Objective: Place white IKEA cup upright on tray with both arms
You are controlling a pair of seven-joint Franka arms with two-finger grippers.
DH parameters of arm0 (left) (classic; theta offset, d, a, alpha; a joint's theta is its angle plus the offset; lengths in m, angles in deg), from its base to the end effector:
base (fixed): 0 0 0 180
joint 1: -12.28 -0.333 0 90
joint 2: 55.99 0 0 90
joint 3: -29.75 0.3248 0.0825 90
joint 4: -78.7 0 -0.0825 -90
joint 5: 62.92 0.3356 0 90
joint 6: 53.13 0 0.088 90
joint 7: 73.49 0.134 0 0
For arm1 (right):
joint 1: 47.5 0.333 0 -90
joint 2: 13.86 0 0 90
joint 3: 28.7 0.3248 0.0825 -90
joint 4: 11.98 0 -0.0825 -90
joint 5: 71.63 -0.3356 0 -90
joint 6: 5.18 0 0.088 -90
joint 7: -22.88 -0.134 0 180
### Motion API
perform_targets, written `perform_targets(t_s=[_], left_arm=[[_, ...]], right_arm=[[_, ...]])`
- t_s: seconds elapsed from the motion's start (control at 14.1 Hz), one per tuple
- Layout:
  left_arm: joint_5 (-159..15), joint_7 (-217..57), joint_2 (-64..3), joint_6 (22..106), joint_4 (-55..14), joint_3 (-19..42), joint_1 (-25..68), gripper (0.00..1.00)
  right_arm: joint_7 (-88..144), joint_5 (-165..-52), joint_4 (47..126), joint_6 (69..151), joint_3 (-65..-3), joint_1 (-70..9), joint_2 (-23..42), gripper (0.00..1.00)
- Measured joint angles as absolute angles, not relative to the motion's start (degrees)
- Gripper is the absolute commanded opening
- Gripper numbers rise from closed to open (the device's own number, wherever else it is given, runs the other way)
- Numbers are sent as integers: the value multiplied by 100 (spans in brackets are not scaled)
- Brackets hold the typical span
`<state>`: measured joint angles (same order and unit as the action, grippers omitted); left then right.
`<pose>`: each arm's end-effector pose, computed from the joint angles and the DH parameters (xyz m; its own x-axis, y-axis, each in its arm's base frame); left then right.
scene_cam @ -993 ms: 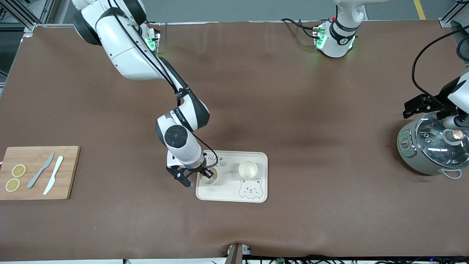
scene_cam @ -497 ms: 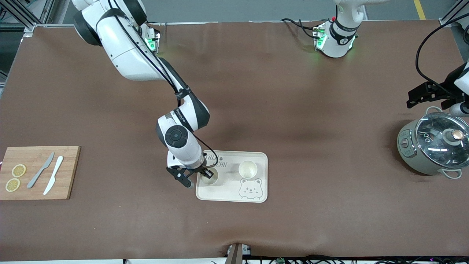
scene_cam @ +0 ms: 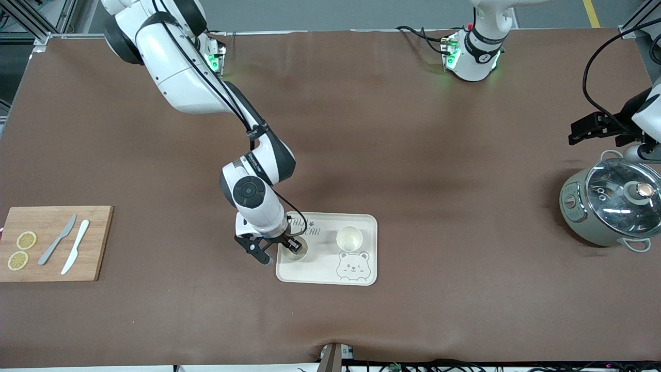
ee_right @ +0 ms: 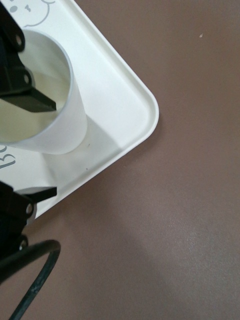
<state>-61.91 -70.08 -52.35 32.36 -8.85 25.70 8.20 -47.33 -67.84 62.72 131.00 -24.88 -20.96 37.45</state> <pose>0.5144 0.0040 0.5854 0.9933 -0.0579 -0.0998 -0.0589 -0.9982 -0.0072 0.6419 0.3590 0.2256 0.7718 -0.6328 0.0619 -0.6170 -0.7689 -0.1675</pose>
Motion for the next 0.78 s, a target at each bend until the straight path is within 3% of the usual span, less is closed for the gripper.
perform_targets(t_s=[0.43,0.78], left_arm=[[-6191,-6979,-5235,3290,-885,2572,737,100],[-6191,-6853,-5235,3455,-889,2574,637,100]], right_arm=[[-4734,-6784,6127,12985,-2528,-2099,3698,100],[-4733,-6784,6044,12145,-2510,-2090,3221,100]])
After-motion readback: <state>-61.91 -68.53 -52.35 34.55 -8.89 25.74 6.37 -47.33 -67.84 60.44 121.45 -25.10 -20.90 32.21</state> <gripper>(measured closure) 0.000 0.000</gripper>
